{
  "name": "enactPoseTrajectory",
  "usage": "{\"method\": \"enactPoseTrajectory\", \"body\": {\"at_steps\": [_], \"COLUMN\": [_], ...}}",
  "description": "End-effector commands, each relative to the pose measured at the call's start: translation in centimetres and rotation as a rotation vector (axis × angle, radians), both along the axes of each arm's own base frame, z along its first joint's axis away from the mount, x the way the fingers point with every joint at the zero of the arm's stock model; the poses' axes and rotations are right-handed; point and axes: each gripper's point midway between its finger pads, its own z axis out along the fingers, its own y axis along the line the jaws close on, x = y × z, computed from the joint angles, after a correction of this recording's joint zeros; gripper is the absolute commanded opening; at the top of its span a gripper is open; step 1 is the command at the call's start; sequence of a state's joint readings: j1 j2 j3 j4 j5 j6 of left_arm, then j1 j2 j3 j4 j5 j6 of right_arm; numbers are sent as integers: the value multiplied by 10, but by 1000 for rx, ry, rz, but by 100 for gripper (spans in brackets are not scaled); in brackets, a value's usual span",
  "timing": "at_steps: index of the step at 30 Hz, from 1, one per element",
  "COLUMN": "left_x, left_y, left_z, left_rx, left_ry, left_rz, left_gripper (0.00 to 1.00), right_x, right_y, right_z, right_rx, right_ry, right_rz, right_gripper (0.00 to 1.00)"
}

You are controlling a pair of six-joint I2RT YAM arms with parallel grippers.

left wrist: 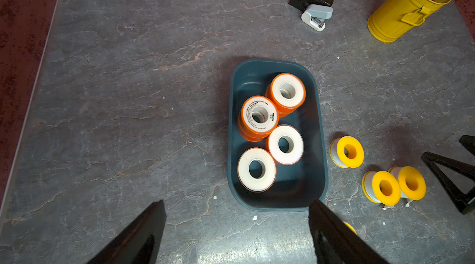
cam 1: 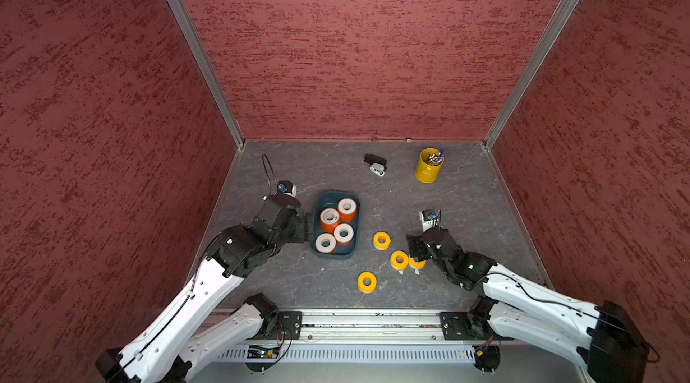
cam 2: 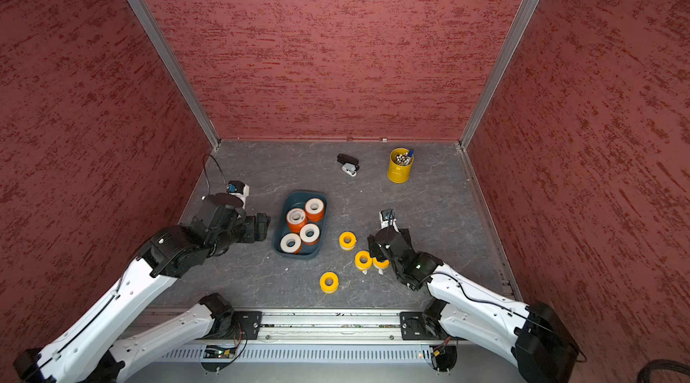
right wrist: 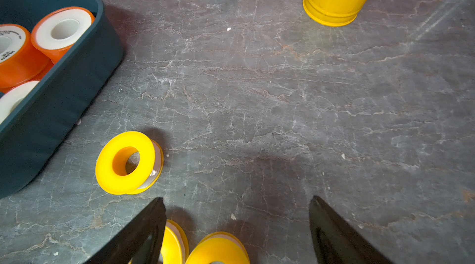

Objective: Put the sealing tape into the storage box
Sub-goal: Pick up the sealing tape at the center of the board.

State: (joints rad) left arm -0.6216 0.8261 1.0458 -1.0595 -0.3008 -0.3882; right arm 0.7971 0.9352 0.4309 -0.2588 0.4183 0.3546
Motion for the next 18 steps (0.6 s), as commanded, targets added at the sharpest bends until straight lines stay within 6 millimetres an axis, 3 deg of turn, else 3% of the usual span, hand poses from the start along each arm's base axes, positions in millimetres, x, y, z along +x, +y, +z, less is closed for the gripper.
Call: {"method": "enactPoseTrajectory", "body": {"at_steps": [1, 14, 18], "left_x": [-7, -5, -5], "left_y": [8, 6, 8], "left_z": [-5, -9, -10], "left_rx": [18, -2, -7], "left_ry": [-9, -8, -5], "left_rz": [6, -1, 8], "left_gripper": [90, 91, 91], "right_x": [6, 5, 5], "right_y": [11, 10, 17], "right_z": [14, 9, -3], "right_rx": [21, 0, 26], "right_ry": [-20, 51, 135], "right_rz": [23, -16, -50], "right_gripper": [89, 89, 89]}}
